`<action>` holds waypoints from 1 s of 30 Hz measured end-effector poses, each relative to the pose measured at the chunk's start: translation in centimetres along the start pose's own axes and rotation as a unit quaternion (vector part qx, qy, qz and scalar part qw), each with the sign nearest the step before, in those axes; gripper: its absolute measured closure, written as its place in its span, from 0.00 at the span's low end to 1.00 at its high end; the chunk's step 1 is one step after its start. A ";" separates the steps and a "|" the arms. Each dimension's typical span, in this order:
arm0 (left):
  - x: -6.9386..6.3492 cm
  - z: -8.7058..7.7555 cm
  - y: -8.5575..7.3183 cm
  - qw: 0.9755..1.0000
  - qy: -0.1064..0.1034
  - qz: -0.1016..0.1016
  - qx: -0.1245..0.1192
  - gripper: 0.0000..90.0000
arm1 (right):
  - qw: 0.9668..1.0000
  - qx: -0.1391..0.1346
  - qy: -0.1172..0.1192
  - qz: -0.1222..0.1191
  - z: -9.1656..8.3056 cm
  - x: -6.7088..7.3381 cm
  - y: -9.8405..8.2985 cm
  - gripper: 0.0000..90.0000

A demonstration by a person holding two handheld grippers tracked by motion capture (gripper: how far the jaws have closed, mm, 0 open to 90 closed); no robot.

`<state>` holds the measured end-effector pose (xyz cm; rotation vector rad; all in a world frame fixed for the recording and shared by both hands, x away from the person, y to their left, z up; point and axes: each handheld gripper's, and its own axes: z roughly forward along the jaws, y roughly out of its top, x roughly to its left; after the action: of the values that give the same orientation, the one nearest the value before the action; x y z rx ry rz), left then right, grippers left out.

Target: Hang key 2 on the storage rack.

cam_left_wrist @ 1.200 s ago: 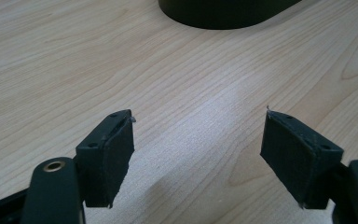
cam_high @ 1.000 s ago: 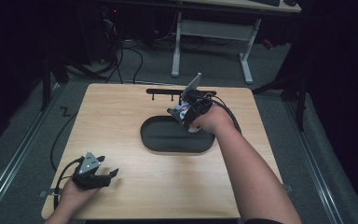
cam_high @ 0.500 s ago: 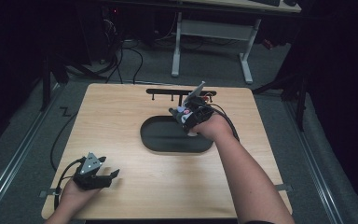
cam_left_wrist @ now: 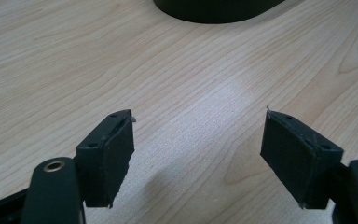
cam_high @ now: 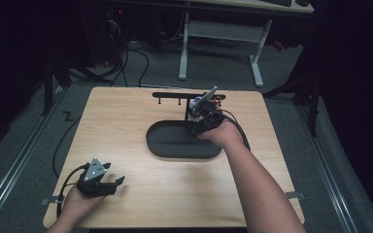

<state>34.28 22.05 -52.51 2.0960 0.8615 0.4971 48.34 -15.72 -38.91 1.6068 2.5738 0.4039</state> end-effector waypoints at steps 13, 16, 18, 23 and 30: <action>-0.2 0.2 0.1 1.000 -0.003 0.006 0.003 0.28 | 0.999 -0.035 -0.020 -0.014 0.5 -0.1 -4.6 0.35; -0.3 0.1 0.1 1.000 -0.004 0.007 0.004 0.28 | 0.998 -0.052 -0.028 -0.022 0.8 -0.1 -6.1 0.35; -0.4 0.2 0.1 1.000 -0.004 0.007 0.003 0.28 | 0.997 -0.068 -0.030 -0.030 1.2 -0.2 -7.2 0.36; -0.5 0.3 0.1 1.000 -0.007 0.008 0.005 0.28 | 0.994 -0.103 -0.037 -0.024 2.3 -0.5 -10.2 0.36; -0.7 0.4 0.2 1.000 -0.010 0.010 0.005 0.28 | 0.986 -0.158 -0.050 -0.020 4.2 -0.9 -14.5 0.36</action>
<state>34.07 21.22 -52.68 2.1167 0.8342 0.4827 37.03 -21.82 -46.79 1.4239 2.3232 0.6704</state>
